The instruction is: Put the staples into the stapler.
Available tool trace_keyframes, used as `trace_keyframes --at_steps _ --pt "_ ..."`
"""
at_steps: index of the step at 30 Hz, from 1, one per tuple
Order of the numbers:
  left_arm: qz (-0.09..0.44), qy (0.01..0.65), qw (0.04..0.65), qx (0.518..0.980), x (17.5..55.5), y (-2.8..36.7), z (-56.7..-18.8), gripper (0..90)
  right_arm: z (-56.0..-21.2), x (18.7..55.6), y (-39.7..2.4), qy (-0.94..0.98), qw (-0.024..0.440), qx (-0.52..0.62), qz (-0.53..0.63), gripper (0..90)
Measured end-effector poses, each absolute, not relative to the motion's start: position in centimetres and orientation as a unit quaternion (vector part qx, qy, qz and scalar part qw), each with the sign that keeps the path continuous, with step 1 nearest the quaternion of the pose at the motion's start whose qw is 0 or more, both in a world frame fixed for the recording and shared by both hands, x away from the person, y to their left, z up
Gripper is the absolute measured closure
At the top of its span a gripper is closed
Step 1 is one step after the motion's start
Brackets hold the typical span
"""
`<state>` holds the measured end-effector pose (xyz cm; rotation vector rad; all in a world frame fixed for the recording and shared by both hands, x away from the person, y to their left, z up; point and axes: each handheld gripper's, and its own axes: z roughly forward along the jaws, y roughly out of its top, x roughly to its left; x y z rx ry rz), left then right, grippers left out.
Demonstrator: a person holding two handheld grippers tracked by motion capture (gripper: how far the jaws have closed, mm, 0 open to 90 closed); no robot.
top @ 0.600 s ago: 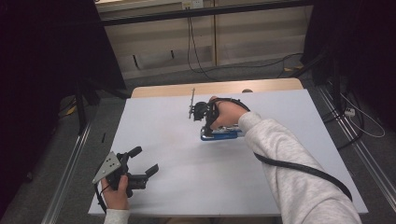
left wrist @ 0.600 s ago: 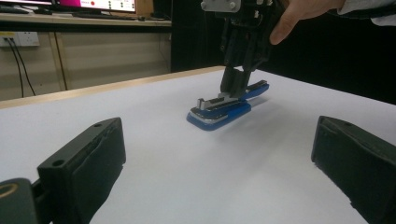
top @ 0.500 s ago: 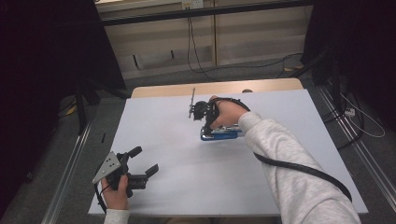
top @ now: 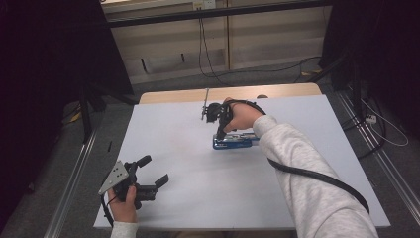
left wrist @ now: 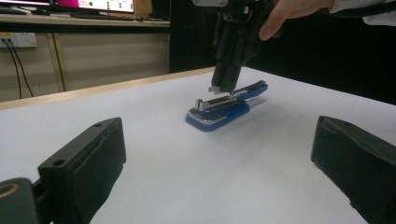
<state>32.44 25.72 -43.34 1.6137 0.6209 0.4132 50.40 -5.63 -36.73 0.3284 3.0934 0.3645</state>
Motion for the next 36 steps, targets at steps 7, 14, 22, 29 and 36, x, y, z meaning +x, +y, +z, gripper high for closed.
trace_keyframes --at_steps 7,14,22,29,36 --pt "0.178 0.272 0.631 0.704 32.5 25.6 -43.3 3.3 -36.7 51.3 -5.7 0.986 0.009 0.109 0.123 78.3" --pt "0.173 0.272 0.633 0.704 32.5 25.4 -43.4 3.4 -36.9 52.0 -5.6 0.987 0.01 0.109 0.119 78.4" --pt "0.175 0.273 0.632 0.703 32.4 25.4 -43.4 3.4 -37.1 52.4 -5.6 0.987 0.012 0.112 0.117 78.4" --pt "0.171 0.272 0.632 0.705 32.4 25.4 -43.4 3.4 -37.2 52.5 -5.9 0.987 0.011 0.114 0.115 78.3" --pt "0.172 0.273 0.633 0.704 32.4 25.4 -43.4 3.5 -37.6 52.5 -6.0 0.986 0.014 0.113 0.117 78.3"
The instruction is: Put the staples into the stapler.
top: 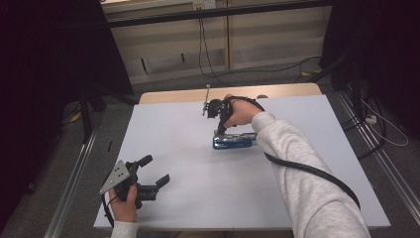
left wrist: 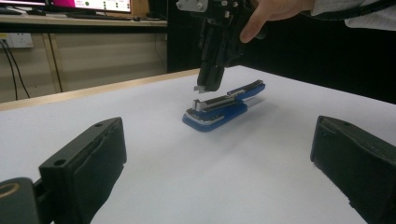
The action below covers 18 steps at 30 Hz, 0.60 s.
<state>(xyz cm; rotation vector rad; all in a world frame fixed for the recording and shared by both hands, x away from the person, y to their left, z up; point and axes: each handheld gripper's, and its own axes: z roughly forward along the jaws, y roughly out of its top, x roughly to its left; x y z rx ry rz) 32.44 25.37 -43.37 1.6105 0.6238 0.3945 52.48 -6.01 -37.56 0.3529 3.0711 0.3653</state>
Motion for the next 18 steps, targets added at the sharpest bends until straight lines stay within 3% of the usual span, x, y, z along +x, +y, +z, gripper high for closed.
trace_keyframes --at_steps 18 --pt "0.172 0.271 0.631 0.706 32.44 25.37 -43.37 3.5 -38.47 52.5 -6.03 0.99 0.009 0.09 0.11 78.3"
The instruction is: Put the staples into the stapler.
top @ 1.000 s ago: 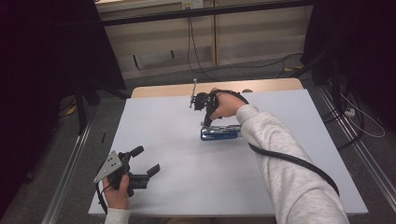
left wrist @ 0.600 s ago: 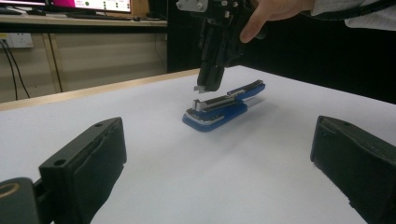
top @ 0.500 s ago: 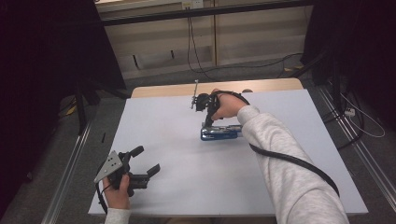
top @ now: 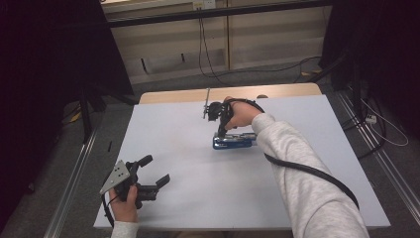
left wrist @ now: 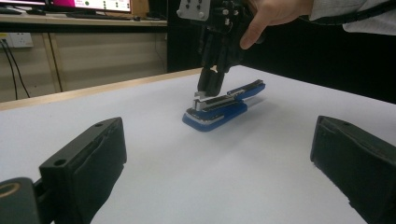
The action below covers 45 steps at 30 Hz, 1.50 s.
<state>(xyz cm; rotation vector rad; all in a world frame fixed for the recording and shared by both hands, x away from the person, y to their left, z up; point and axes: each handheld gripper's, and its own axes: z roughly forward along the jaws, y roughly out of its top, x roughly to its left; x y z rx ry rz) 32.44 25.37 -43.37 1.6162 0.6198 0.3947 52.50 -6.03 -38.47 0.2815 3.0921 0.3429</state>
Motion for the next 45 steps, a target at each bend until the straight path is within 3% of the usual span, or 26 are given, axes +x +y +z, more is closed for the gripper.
trace_keyframes --at_steps 45 --pt "0.174 0.27 0.627 0.71 32.54 25.32 -43.43 3.6 -39.1 52.49 -6.03 0.992 0.013 0.074 0.1 78.3"
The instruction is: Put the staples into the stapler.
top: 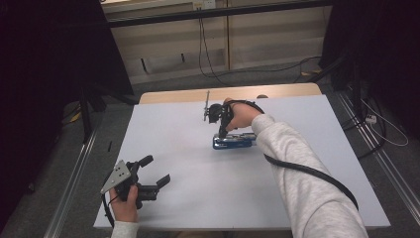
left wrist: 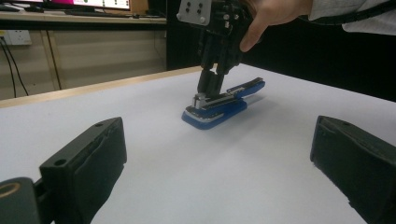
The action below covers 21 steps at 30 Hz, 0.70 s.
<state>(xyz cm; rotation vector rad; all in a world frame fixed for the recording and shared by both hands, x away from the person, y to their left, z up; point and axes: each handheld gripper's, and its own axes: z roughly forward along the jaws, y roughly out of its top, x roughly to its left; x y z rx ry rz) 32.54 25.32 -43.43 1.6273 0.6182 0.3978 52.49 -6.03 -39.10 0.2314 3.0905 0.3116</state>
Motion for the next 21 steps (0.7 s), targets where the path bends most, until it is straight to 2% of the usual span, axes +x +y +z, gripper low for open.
trace_keyframes --at_steps 8,11,17,21 --pt "0.171 0.271 0.626 0.711 32.56 25.28 -43.47 3.6 -39.22 52.47 -5.77 0.992 0.015 0.074 0.105 77.7" --pt "0.174 0.271 0.627 0.709 32.59 25.25 -43.47 3.6 -39.17 52.53 -5.73 0.991 0.02 0.078 0.111 71.8" --pt "0.173 0.269 0.626 0.712 32.61 25.37 -43.43 3.6 -39.03 52.31 -6.06 0.988 0.018 0.09 0.123 66.8" --pt "0.17 0.27 0.628 0.71 32.65 25.26 -43.47 3.6 -38.71 52.12 -6.58 0.985 0.025 0.107 0.134 58.6"
